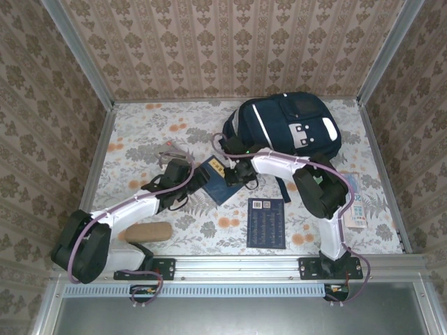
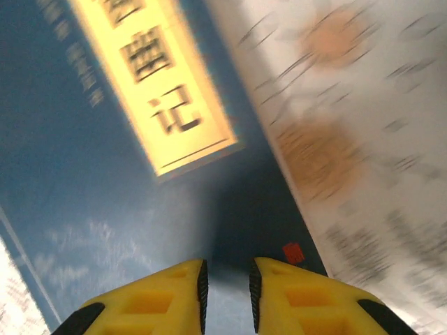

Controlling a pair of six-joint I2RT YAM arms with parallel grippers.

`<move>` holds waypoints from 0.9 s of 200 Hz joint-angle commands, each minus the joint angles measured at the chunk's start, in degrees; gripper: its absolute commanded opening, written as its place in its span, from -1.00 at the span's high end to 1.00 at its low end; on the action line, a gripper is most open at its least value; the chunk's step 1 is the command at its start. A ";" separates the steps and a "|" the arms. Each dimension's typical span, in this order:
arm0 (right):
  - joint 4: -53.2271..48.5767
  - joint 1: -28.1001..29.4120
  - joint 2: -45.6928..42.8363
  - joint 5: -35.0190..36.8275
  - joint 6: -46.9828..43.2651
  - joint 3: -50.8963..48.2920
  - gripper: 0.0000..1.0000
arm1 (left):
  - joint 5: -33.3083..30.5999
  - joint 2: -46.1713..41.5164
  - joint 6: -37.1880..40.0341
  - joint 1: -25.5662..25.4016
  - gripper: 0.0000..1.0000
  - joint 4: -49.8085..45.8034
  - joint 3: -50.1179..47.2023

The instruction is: Pack the student bag

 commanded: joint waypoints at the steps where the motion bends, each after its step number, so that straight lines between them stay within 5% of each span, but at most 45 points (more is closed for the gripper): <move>1: -0.33 1.99 -3.31 -2.89 2.79 -0.65 0.47 | 1.48 -0.75 2.50 1.64 -0.84 1.07 -1.11; 83: -3.83 -2.57 3.49 1.83 -3.97 10.95 0.29 | 11.08 6.24 5.22 4.25 -0.70 4.59 -0.07; 180: -1.26 -3.03 9.41 -5.12 -3.88 11.61 0.32 | 14.24 14.65 2.46 4.25 -0.52 12.84 -0.46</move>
